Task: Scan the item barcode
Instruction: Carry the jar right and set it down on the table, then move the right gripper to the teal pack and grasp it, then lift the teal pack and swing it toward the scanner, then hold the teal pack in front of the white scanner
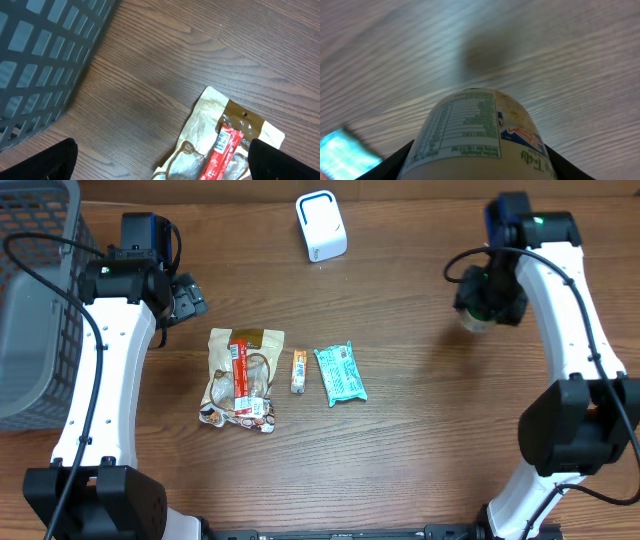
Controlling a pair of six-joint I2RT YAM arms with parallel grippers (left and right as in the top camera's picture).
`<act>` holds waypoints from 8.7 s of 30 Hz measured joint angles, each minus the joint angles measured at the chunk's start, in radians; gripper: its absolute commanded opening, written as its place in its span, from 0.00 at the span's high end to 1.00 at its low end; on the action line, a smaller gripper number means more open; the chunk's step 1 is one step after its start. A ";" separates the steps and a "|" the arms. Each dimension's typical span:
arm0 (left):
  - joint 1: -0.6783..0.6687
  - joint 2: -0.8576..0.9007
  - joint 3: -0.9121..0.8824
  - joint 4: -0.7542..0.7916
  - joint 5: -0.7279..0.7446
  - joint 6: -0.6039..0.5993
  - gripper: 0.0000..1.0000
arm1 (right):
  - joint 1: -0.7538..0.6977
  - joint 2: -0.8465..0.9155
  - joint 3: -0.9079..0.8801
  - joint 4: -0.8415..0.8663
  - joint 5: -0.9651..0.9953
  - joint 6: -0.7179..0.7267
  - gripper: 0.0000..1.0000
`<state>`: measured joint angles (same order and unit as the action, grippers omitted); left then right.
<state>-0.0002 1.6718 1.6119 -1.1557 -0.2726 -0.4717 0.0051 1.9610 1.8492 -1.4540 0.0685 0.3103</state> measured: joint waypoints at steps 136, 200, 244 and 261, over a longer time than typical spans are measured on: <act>0.000 0.000 0.000 0.000 0.000 0.000 0.00 | 0.244 -0.167 -0.682 0.597 -0.392 0.167 0.96; 0.000 0.000 0.000 0.000 0.000 0.000 0.00 | 0.350 -0.357 -0.178 0.915 0.084 -0.557 0.96; 0.000 0.000 0.000 0.000 0.000 0.000 0.00 | 0.483 0.441 -0.164 1.957 0.475 -1.206 0.96; 0.000 0.000 0.000 0.000 0.000 0.000 0.00 | 0.519 0.440 -0.155 1.808 0.528 -1.279 0.96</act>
<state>-0.0002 1.6718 1.6119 -1.1557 -0.2726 -0.4717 0.5243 2.4012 1.6943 0.3542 0.5964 -0.9688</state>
